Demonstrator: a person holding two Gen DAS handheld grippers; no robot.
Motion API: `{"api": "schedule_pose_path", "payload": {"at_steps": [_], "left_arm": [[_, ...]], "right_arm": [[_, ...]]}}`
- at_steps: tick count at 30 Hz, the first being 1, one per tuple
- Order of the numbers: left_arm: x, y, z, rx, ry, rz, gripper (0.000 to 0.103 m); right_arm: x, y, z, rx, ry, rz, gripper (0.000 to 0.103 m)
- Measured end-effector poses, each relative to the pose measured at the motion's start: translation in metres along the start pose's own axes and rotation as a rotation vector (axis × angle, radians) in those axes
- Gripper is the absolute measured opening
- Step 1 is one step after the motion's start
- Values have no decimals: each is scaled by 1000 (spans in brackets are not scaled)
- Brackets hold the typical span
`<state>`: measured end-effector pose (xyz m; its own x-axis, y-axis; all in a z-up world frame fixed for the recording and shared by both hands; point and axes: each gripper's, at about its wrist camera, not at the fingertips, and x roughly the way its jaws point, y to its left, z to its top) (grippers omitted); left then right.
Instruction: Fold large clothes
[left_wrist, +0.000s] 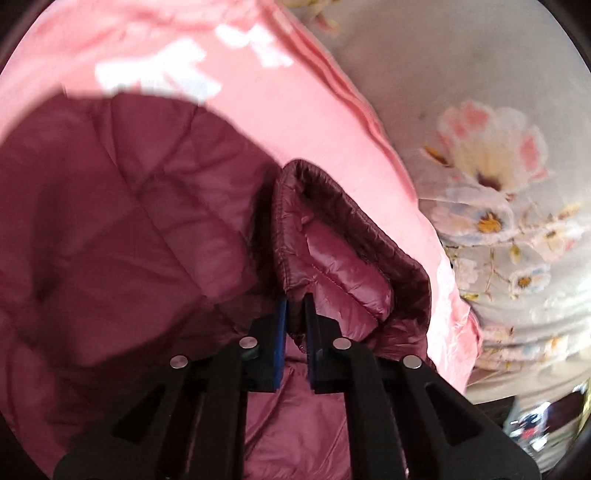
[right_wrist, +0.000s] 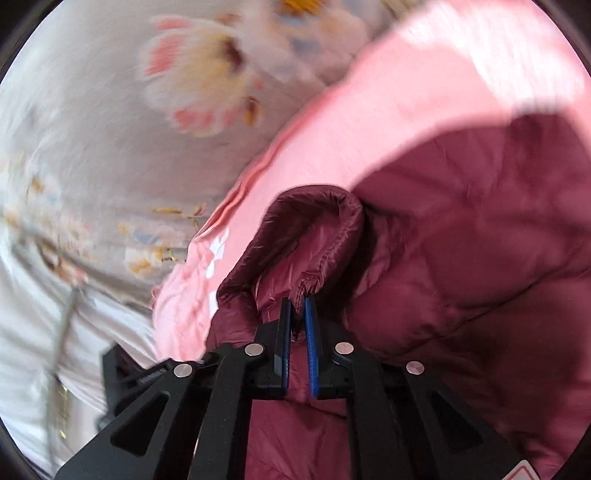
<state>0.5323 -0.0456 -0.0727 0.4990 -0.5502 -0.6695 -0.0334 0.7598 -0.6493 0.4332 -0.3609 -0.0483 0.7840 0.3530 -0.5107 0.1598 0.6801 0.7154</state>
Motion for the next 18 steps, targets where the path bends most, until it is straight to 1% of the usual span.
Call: {"api": "schedule_pose_path", "payload": {"at_steps": [1, 3, 6, 9, 12, 14, 16, 18], "left_arm": [[-6, -1, -2, 35, -14, 4, 7], [-18, 2, -8, 99, -28, 16, 7], [-17, 7, -20, 158, -31, 59, 7], [-5, 11, -31, 208, -38, 120, 7], [1, 14, -38, 252, -57, 144, 8], [5, 8, -41, 292, -75, 168, 8], [8, 2, -46, 335, -97, 199, 8], [7, 3, -49, 353, -110, 217, 8]], "right_arm": [[-4, 2, -2, -42, 1, -18, 7], [-4, 2, -9, -121, 23, -85, 7], [9, -7, -19, -176, 70, -168, 7], [17, -10, -23, -214, 83, -210, 6], [23, -10, -28, -278, 86, -263, 6], [26, -8, -32, -309, 85, -295, 6], [27, -7, -35, -327, 83, -315, 6], [28, -5, -37, -349, 79, -337, 6]]}}
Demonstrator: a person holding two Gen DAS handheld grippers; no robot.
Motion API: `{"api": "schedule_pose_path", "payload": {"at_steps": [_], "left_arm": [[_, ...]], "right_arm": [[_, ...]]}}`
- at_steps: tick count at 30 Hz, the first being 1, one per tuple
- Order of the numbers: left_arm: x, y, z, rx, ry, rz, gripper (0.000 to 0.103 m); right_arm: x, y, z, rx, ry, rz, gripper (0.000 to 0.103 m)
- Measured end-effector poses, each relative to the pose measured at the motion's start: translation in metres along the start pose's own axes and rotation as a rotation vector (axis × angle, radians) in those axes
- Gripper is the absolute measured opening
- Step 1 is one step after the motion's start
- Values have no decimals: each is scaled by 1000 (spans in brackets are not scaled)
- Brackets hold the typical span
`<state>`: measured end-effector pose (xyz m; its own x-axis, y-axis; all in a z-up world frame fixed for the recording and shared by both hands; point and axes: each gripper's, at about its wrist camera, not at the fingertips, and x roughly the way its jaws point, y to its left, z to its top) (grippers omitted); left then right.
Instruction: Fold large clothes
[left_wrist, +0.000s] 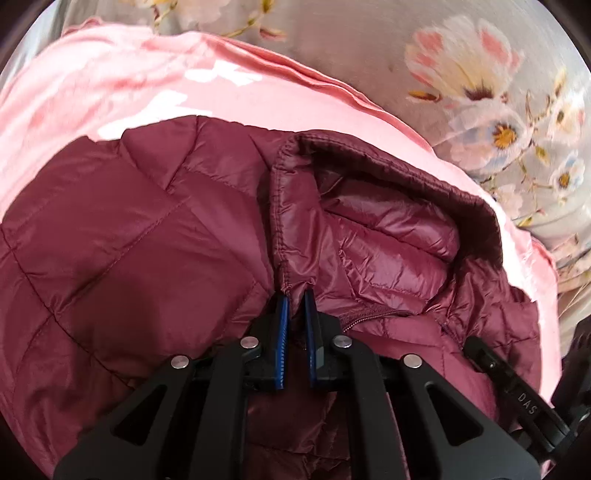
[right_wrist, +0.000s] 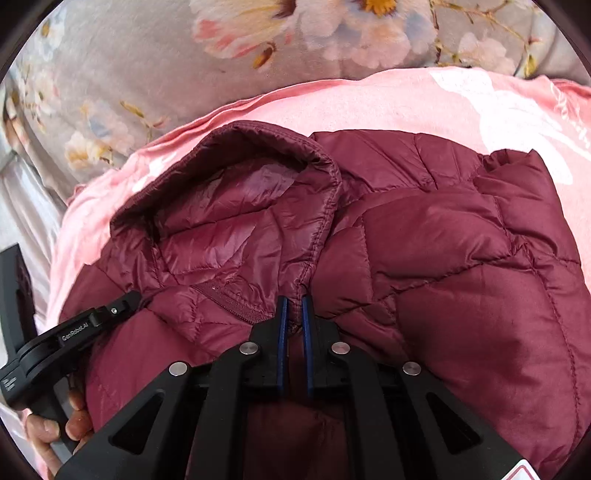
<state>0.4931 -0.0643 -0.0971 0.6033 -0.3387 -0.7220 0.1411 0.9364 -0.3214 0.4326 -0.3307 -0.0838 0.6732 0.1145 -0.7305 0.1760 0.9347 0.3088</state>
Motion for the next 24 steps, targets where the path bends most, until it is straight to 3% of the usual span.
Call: {"api": "schedule_pose_path", "payload": {"at_steps": [6, 11, 13, 16, 18, 21, 24], "left_arm": [[3, -15, -4, 77, -21, 88, 9], [4, -24, -4, 114, -36, 138, 11], [-1, -21, -4, 100, -45, 120, 15], [-21, -9, 2, 52, -73, 81, 36], [-41, -3, 10, 40, -108, 62, 38], [-64, 1, 36, -13, -145, 11, 40], [-68, 3, 65, -127, -149, -70, 52]], "right_arm": [[1, 8, -1, -41, -5, -51, 5], [-2, 1, 1, -3, 0, 26, 10], [-12, -7, 1, 41, 7, 69, 11], [-38, -15, 1, 72, -27, 68, 20], [-54, -19, 6, 89, -59, 82, 24], [-64, -28, 28, 183, -89, 170, 32], [-58, -32, 52, 311, -106, 278, 43]]}}
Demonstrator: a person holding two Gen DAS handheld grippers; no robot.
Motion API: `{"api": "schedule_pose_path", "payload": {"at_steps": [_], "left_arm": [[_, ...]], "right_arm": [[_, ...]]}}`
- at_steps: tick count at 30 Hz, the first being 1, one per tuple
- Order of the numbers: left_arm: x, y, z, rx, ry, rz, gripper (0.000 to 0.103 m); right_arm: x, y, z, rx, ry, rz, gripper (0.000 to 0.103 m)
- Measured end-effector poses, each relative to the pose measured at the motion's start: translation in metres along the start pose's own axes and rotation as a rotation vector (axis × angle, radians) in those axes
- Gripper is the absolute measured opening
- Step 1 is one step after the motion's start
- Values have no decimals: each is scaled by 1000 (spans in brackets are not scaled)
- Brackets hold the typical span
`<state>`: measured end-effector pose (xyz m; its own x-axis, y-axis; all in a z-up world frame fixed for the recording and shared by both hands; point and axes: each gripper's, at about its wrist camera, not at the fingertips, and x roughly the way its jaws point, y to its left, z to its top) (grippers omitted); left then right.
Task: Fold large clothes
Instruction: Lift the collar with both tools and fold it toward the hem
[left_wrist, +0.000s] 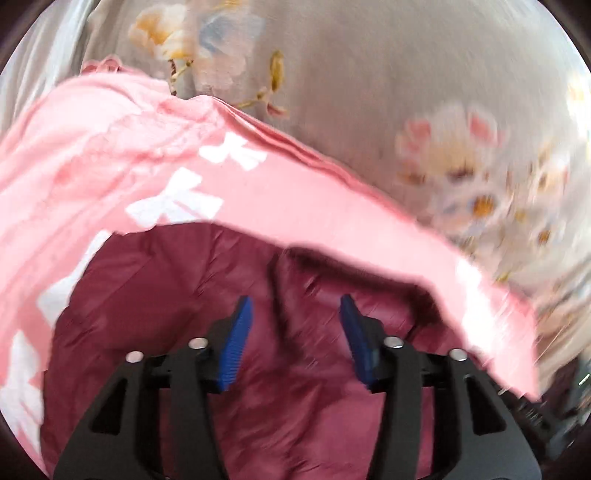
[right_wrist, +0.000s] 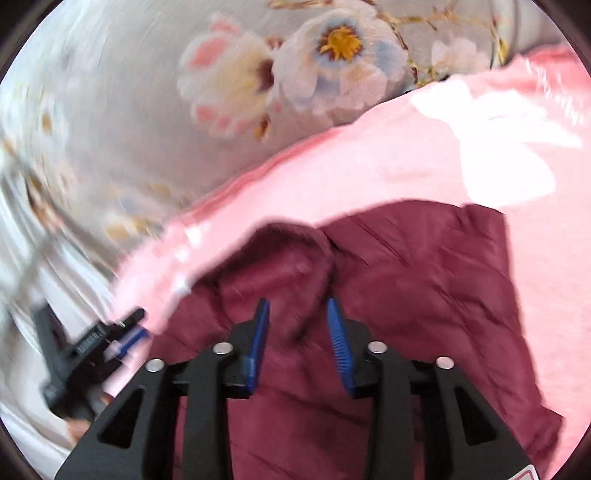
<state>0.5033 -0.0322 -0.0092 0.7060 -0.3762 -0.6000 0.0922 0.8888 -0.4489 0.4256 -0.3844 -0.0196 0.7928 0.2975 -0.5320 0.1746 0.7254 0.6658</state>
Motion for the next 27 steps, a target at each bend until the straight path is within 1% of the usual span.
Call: {"api": "schedule_pose_path", "payload": {"at_steps": [1, 2, 3, 4, 5, 7, 8, 9, 11, 12, 13, 14, 15, 16, 17, 18, 20, 22, 27], "left_arm": [[3, -2, 6, -27, 5, -16, 56], [11, -4, 15, -71, 19, -37, 60], [19, -5, 20, -107, 32, -50, 61], [32, -6, 26, -160, 59, -73, 62], [40, -5, 29, -192, 80, -86, 62], [67, -2, 33, -287, 147, -118, 62], [76, 0, 32, -321, 168, -120, 62], [87, 3, 31, -358, 191, -125, 62], [108, 8, 27, -417, 241, -126, 62], [113, 10, 24, -427, 250, -126, 62], [117, 11, 23, -430, 252, -119, 56], [119, 10, 21, -410, 243, -98, 41], [119, 10, 20, -391, 241, -90, 29], [120, 9, 19, -363, 244, -79, 5], [120, 8, 16, -332, 250, -67, 4], [118, 8, 15, -309, 248, -56, 3], [113, 4, 10, -230, 250, -33, 3], [108, -3, 3, -138, 258, 3, 3], [111, -3, -16, -20, 271, 75, 2]], "right_arm": [[5, 2, 6, 37, -4, 32, 45], [11, 2, 11, 80, -4, 67, 49], [21, 2, 15, 141, 2, 108, 53], [33, -1, 18, 209, 17, 148, 54], [45, -5, 20, 275, 35, 180, 55], [64, -12, 20, 373, 57, 201, 55], [75, -19, 20, 434, 68, 209, 55], [81, -22, 18, 470, 75, 213, 55], [94, -32, 15, 536, 89, 216, 55], [96, -34, 14, 544, 90, 213, 53], [98, -36, 14, 546, 82, 203, 50], [97, -36, 15, 524, 70, 186, 36], [95, -35, 17, 487, 70, 160, 19], [95, -31, 18, 428, 74, 122, 12], [94, -28, 19, 379, 75, 92, 5], [92, -23, 18, 299, 85, 44, 4], [90, -14, 11, 151, 121, -39, 3], [91, -11, 4, 61, 155, -100, 2], [99, 2, -9, -112, 183, -235, 1]]}}
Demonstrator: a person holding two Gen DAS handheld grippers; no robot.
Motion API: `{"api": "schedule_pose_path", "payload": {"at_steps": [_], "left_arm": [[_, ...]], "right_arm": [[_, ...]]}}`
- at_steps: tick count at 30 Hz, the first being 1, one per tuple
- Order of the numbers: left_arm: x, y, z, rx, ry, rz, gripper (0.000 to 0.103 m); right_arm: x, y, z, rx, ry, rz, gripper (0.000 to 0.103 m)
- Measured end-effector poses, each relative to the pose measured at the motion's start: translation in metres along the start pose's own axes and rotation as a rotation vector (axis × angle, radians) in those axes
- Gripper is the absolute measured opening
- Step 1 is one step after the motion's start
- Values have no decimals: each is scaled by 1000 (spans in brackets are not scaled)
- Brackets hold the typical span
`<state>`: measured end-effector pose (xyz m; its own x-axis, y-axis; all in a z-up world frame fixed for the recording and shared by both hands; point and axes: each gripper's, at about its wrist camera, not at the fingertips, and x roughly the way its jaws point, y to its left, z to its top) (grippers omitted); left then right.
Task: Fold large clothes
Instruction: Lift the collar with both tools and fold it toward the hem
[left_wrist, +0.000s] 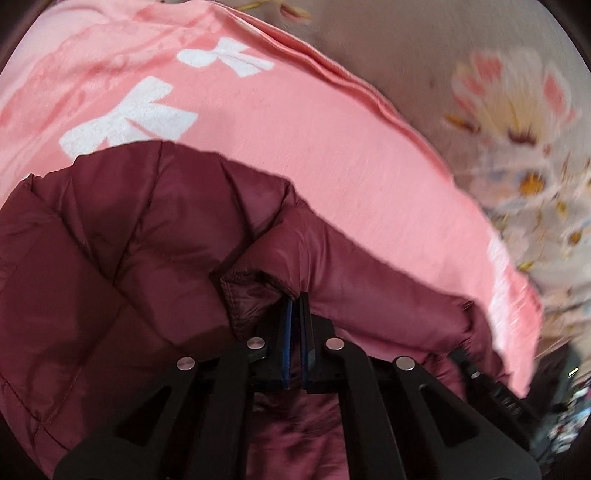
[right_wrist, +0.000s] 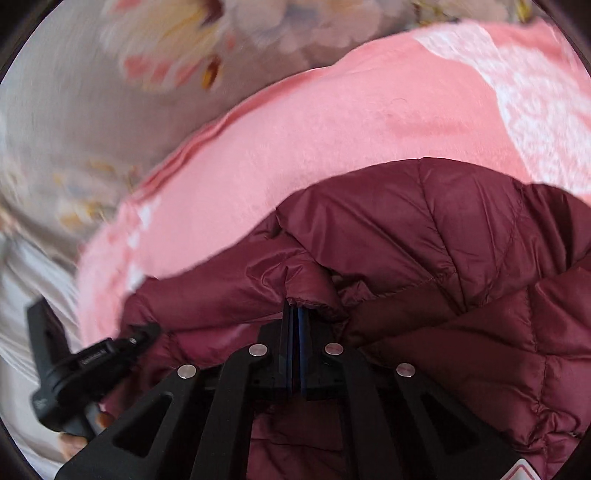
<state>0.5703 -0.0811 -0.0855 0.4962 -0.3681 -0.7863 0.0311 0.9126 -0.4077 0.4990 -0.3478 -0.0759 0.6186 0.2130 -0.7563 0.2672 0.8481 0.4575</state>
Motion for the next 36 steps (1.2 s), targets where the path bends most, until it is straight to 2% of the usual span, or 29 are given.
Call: {"api": "schedule_pose_path", "payload": {"at_steps": [9, 13, 20, 36], "left_arm": [[5, -21, -24, 191, -132, 182, 2], [6, -25, -28, 221, -159, 220, 3], [11, -35, -30, 271, -176, 294, 3], [16, -43, -33, 308, -177, 347, 3]], "right_arm": [[13, 31, -19, -231, -99, -234, 0], [14, 38, -20, -275, -116, -295, 0], [19, 45, -19, -302, -121, -331, 0], [19, 46, -20, -305, -124, -335, 0]]}}
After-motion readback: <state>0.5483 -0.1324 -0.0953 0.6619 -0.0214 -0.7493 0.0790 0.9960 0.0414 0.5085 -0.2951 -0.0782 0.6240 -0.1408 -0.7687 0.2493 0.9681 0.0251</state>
